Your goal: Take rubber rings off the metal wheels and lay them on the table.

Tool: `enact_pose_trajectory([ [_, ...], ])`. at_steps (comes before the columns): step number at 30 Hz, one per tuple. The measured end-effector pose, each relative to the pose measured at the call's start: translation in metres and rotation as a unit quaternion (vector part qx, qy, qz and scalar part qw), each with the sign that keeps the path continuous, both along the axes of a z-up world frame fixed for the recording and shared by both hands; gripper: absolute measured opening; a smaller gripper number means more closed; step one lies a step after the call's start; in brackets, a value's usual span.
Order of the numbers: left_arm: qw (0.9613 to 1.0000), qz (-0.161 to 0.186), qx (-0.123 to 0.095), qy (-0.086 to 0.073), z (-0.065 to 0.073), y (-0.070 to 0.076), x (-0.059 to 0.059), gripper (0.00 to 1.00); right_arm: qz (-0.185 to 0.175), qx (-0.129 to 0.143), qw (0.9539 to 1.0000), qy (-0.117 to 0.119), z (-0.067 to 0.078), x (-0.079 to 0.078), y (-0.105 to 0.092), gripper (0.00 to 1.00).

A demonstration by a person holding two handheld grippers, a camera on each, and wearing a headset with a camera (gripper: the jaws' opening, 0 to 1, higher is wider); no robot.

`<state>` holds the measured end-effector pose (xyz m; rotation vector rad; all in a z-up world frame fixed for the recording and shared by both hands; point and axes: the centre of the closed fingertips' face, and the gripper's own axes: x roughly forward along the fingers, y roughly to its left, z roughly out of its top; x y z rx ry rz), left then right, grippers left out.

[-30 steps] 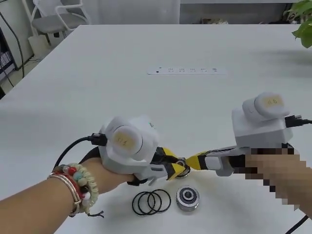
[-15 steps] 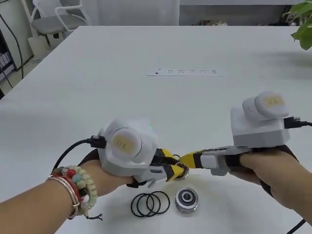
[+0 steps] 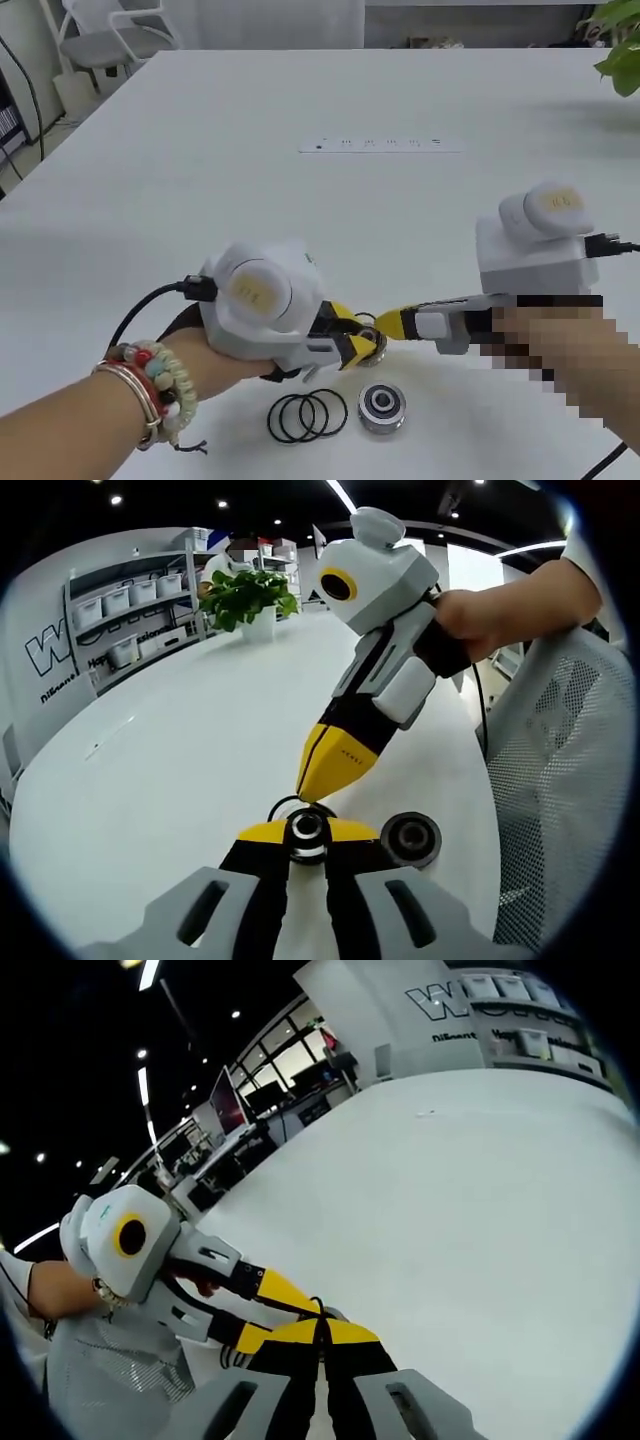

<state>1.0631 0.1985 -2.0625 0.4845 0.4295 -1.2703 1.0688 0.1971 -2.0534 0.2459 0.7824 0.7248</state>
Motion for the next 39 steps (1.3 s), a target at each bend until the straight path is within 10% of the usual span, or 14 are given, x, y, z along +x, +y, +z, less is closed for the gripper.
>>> enact_pose_trajectory([
  [16,0.9990,-0.027,-0.030,0.019,0.034,-0.003,-0.012,0.39,-0.009,0.001,0.9999,-0.005,0.005,0.001,-0.003,0.00],
  [39,0.9982,-0.051,-0.027,-0.018,0.096,0.036,-0.024,0.67,-0.005,0.023,0.9994,-0.023,0.027,0.000,0.004,0.00],
])
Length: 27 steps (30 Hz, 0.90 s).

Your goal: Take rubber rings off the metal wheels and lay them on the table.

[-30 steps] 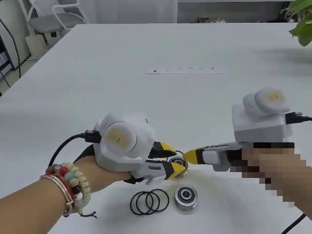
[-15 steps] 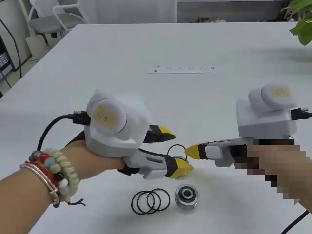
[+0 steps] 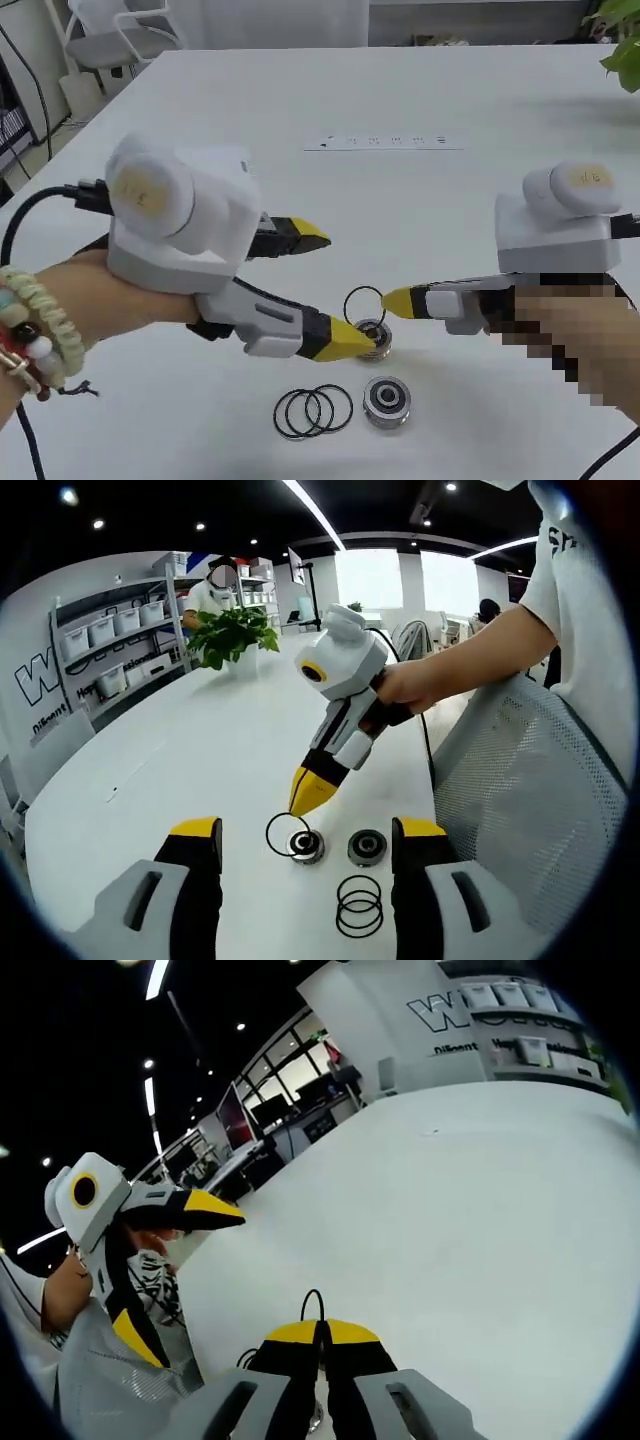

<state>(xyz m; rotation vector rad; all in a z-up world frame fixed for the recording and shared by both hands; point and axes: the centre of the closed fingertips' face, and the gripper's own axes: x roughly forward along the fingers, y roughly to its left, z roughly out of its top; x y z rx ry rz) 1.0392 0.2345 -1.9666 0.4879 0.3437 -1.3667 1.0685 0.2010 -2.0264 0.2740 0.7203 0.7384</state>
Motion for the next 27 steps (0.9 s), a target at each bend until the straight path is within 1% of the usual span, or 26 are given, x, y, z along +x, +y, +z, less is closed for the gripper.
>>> enact_pose_trajectory([
  [2,1.0000,-0.002,0.000,-0.005,0.004,0.005,-0.003,0.69,0.002,0.003,1.0000,0.000,0.001,-0.001,0.001,0.00],
  [6,0.9999,0.000,0.001,-0.013,0.012,0.018,-0.007,0.72,0.006,0.009,0.9999,0.001,0.004,-0.002,0.004,0.00],
  [7,0.9998,0.005,-0.001,-0.017,0.014,0.023,-0.007,0.73,0.008,0.010,0.9999,0.003,0.004,-0.003,0.005,0.00],
  [11,0.9996,0.020,-0.005,-0.019,0.019,0.041,-0.009,0.74,0.014,0.007,0.9999,0.001,0.004,-0.005,0.007,0.00],
  [13,0.9993,0.032,-0.016,-0.012,0.021,0.051,-0.011,0.75,0.019,0.012,0.9997,0.002,0.006,-0.006,0.010,0.00],
  [14,0.9989,0.041,-0.022,-0.003,0.021,0.057,-0.012,0.75,0.022,0.014,0.9997,0.003,0.006,-0.007,0.011,0.00],
  [16,0.9980,0.056,-0.030,0.006,0.020,0.067,-0.014,0.76,0.028,0.016,0.9995,0.004,0.007,-0.009,0.015,0.00],
  [17,0.9979,0.058,-0.030,0.006,0.020,0.069,-0.014,0.77,0.030,0.016,0.9994,0.004,0.007,-0.010,0.017,0.00],
  [19,0.9970,0.070,-0.031,0.009,0.016,0.079,-0.017,0.78,0.036,0.018,0.9992,0.004,0.009,-0.012,0.020,0.00],
  [21,0.9957,0.085,-0.032,0.019,0.009,0.090,-0.022,0.79,0.042,0.022,0.9989,0.005,0.010,-0.013,0.023,0.00],
  [23,0.9945,0.096,-0.033,0.025,0.004,0.098,-0.025,0.83,0.048,0.024,0.9986,0.006,0.010,-0.015,0.027,0.00],
  [24,0.9937,0.103,-0.032,0.030,0.000,0.102,-0.028,0.84,0.053,0.024,0.9983,0.007,0.010,-0.017,0.029,0.00],
  [27,0.9923,0.115,-0.019,0.041,-0.013,0.114,-0.036,0.85,0.065,0.020,0.9976,0.011,0.008,-0.022,0.033,0.00],
])
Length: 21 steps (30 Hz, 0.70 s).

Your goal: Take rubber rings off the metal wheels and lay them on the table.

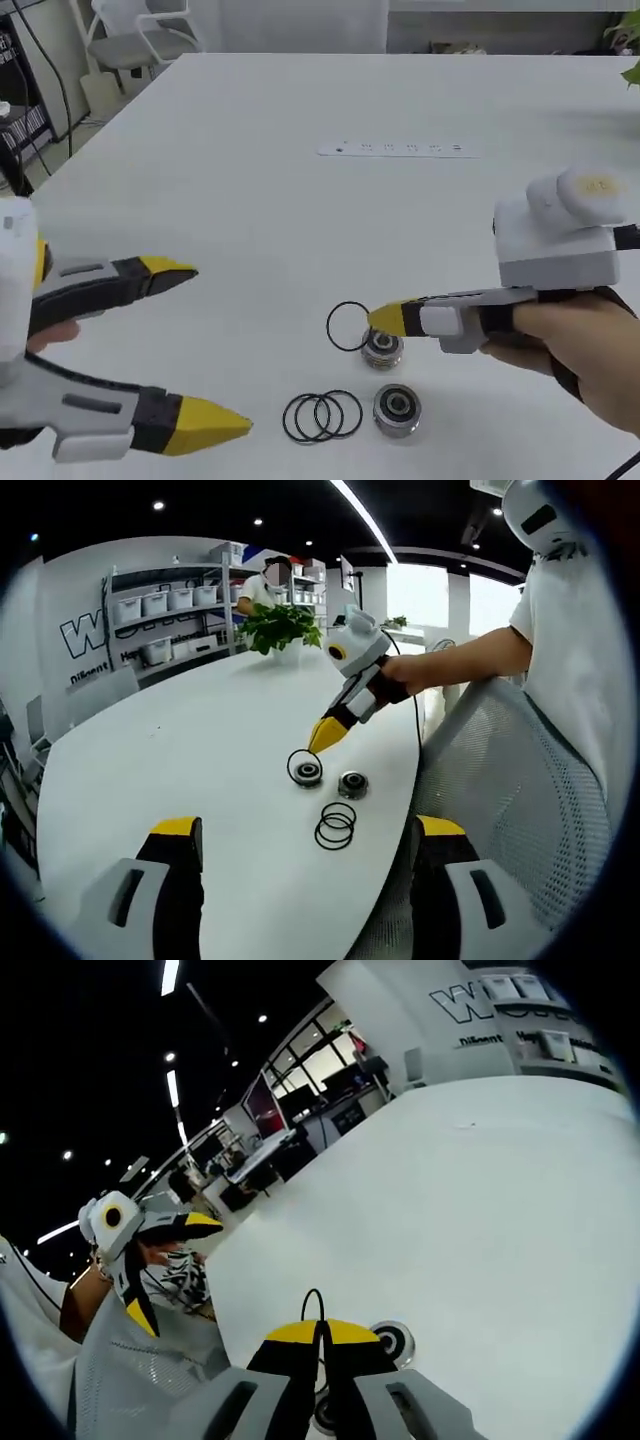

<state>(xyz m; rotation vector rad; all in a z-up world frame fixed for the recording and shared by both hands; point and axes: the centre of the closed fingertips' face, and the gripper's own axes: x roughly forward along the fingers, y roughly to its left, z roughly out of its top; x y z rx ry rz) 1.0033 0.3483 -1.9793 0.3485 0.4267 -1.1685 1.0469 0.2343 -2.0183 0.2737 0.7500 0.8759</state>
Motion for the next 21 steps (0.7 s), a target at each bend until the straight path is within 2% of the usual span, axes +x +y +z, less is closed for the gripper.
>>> enact_pose_trajectory([
  [6,0.9997,0.019,0.000,0.018,-0.010,0.010,-0.011,0.87,0.028,-0.017,0.9995,0.005,-0.006,-0.009,0.006,0.00],
  [10,0.9993,0.029,-0.005,0.021,-0.011,0.011,-0.012,0.87,0.052,-0.041,0.9977,0.016,-0.016,-0.017,0.008,0.00],
  [14,0.9990,0.037,-0.009,0.024,-0.012,0.010,-0.012,0.86,0.073,-0.071,0.9946,0.022,-0.026,-0.025,0.009,0.00],
  [18,0.9988,0.038,-0.015,0.028,-0.014,0.007,-0.014,0.86,0.085,-0.082,0.9927,0.026,-0.030,-0.028,0.008,0.00],
  [21,0.9986,0.033,-0.017,0.037,-0.019,0.002,-0.019,0.86,0.093,-0.087,0.9915,0.029,-0.031,-0.031,0.009,0.00],
])
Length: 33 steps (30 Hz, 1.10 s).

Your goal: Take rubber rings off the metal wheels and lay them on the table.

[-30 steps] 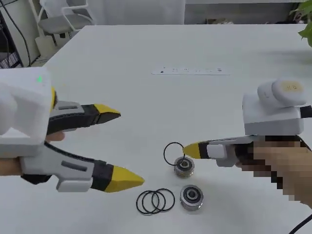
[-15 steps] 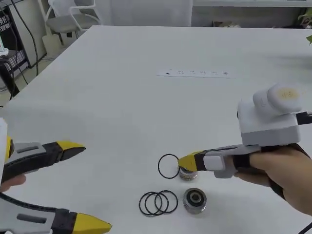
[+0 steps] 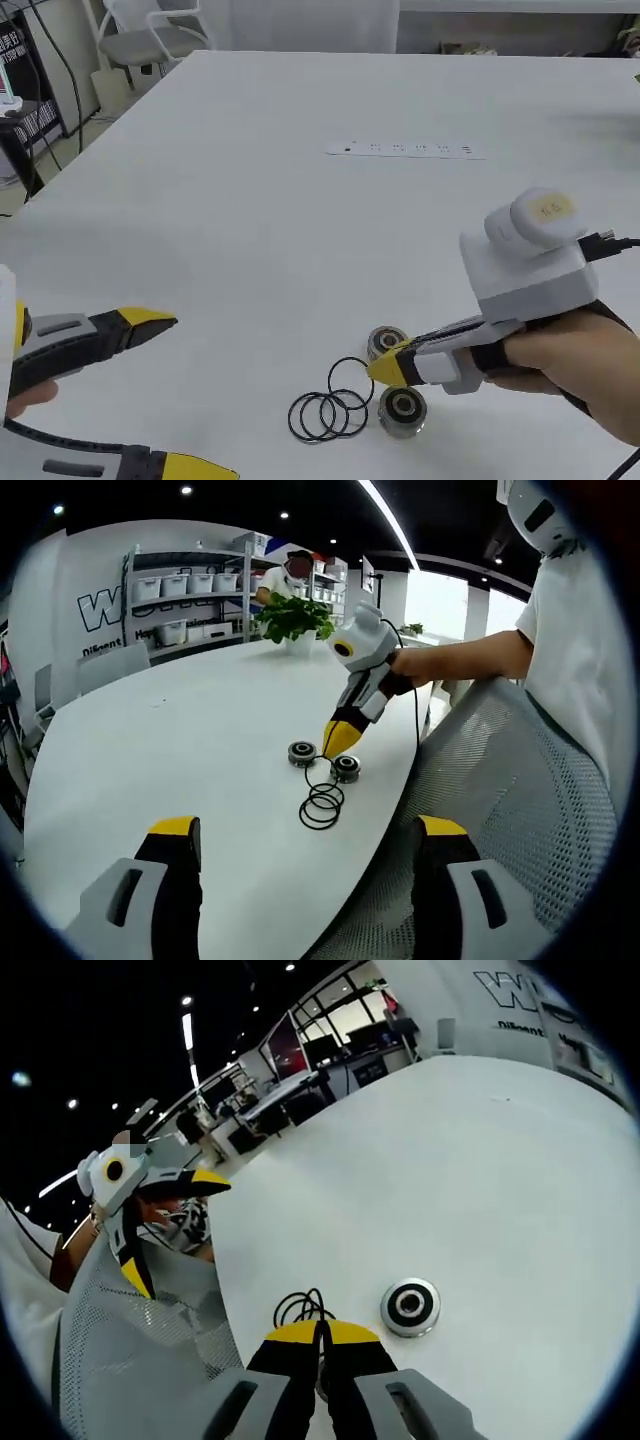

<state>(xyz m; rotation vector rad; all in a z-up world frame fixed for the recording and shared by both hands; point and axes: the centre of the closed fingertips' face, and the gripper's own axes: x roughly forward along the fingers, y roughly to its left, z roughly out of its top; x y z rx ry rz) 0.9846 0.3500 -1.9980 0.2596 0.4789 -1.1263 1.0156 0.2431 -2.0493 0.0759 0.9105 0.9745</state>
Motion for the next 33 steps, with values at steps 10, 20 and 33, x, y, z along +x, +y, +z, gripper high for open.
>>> enact_pose_trajectory([
  [10,0.9999,0.003,-0.008,0.010,-0.002,-0.002,-0.002,0.85,0.026,-0.036,0.9990,-0.008,-0.011,-0.004,-0.002,0.00],
  [20,0.9999,0.002,-0.001,0.016,-0.006,-0.002,-0.004,0.85,0.034,-0.064,0.9971,-0.024,-0.019,-0.001,-0.006,0.00],
  [33,0.9998,0.007,-0.005,0.017,-0.007,0.000,-0.002,0.84,0.030,-0.087,0.9950,-0.039,-0.028,0.006,-0.008,0.00],
])
